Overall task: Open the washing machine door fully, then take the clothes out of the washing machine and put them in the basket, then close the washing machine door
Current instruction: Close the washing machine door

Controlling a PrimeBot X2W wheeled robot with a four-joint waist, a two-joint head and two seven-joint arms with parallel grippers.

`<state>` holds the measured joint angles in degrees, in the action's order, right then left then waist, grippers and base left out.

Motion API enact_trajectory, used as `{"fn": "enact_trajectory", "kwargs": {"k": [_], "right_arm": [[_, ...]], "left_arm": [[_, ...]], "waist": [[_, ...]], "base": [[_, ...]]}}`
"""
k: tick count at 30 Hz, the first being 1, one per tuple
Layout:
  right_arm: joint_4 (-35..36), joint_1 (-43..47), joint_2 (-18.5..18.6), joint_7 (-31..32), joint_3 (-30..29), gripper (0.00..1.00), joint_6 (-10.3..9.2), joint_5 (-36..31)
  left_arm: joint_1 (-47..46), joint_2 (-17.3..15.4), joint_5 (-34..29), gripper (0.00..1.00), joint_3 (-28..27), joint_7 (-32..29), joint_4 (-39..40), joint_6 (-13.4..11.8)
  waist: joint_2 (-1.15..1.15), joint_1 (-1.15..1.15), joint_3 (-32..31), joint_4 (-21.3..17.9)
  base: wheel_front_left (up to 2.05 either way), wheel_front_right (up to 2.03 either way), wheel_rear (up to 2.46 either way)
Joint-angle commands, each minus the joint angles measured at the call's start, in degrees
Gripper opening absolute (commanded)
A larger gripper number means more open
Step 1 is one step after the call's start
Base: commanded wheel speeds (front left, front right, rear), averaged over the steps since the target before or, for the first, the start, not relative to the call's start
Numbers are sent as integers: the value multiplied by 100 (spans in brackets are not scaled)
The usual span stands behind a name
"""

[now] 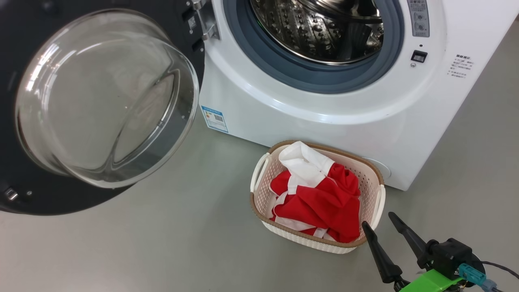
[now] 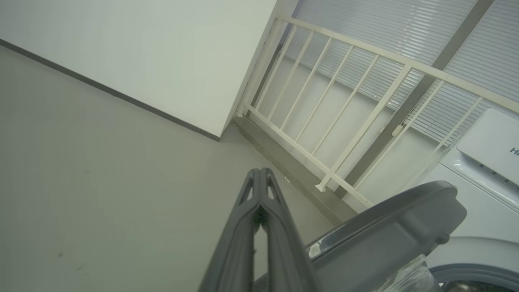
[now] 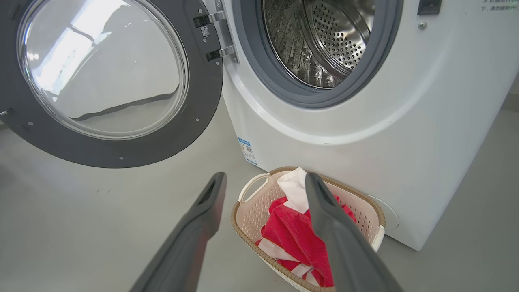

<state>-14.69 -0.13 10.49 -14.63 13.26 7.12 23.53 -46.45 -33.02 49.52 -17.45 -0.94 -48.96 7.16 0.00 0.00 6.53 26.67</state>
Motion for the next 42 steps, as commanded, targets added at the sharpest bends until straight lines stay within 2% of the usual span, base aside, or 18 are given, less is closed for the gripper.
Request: {"fn": "enact_trajectory", "kwargs": {"k": [1,7,11,26,42], "right_arm": [[148,-88,61,-37,81,100,36,-63],[136,-141,61,-37,149,100,36,-84],[140,-176,95,-37,191,100,36,-71],[159,-166,140,-37,176,100,36,-95],[159,-178,81,-37,109,100,36,-111]], "left_arm": [[-208,-470,175,0,14,-275,-67,32],[-268,-589,610,0,367,-1150,-561,32],[-202,-635,832,0,525,-1444,-619,33],[197,-667,1516,0,992,-1637,-205,33],[588,-889,2333,0,1520,-2042,473,33]], "waist": [[0,0,60,-17],[0,0,143,-77],[0,0,190,-122],[0,0,277,-171],[0,0,259,-157]], "base": [[0,0,0],[0,0,0],[0,0,0],[0,0,0],[0,0,0]]}}
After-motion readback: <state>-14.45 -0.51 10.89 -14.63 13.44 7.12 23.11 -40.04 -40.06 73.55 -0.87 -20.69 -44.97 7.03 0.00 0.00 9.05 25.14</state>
